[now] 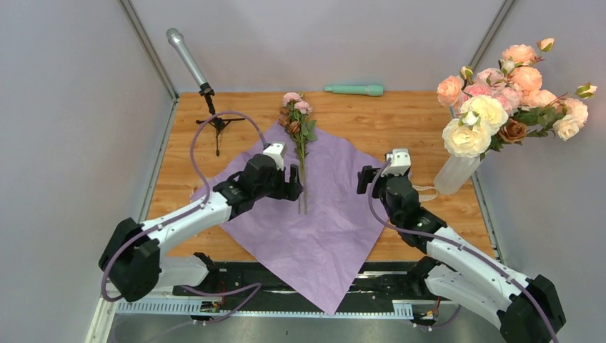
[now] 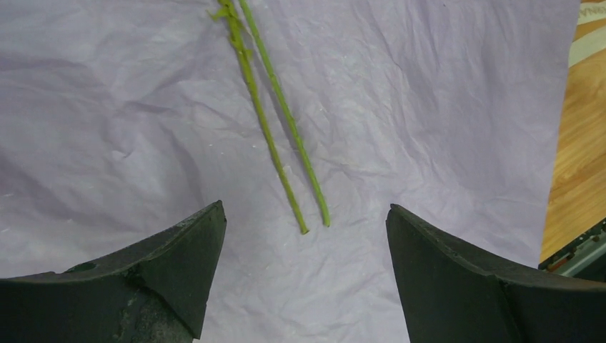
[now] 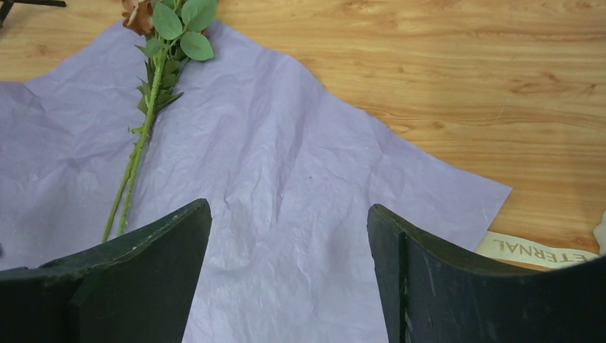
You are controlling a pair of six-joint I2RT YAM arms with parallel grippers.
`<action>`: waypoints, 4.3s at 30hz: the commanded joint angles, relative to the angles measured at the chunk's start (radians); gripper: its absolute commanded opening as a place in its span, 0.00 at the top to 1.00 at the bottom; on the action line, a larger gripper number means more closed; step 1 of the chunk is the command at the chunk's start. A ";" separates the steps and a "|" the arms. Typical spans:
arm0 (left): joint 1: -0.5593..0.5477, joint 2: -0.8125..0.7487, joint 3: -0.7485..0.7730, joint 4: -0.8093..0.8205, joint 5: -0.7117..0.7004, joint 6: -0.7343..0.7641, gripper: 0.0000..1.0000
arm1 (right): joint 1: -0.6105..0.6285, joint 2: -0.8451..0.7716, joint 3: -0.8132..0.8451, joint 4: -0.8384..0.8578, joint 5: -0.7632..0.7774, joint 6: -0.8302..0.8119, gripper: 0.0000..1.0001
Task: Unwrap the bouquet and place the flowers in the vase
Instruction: Pick up the fake flower from the wrapping paper.
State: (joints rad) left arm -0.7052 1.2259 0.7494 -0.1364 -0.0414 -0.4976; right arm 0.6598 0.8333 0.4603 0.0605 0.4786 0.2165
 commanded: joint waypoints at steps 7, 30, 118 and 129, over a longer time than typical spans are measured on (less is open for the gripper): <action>-0.078 0.257 0.143 0.161 -0.084 -0.079 0.26 | -0.160 0.062 0.096 -0.057 -0.150 0.107 0.18; -0.080 0.566 0.297 0.149 -0.263 -0.115 0.59 | -0.309 0.023 0.044 -0.113 -0.271 0.133 0.18; -0.091 -0.322 -0.348 0.820 0.220 -0.105 1.00 | -0.309 0.411 0.642 0.180 -1.162 0.537 0.12; -0.091 -0.361 -0.331 0.678 0.321 -0.021 1.00 | -0.276 0.494 0.708 0.214 -1.145 0.577 0.17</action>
State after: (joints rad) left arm -0.7921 0.9012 0.4068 0.5446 0.2310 -0.5755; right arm 0.3725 1.3083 1.1141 0.2115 -0.6720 0.7666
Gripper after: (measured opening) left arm 0.017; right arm 0.843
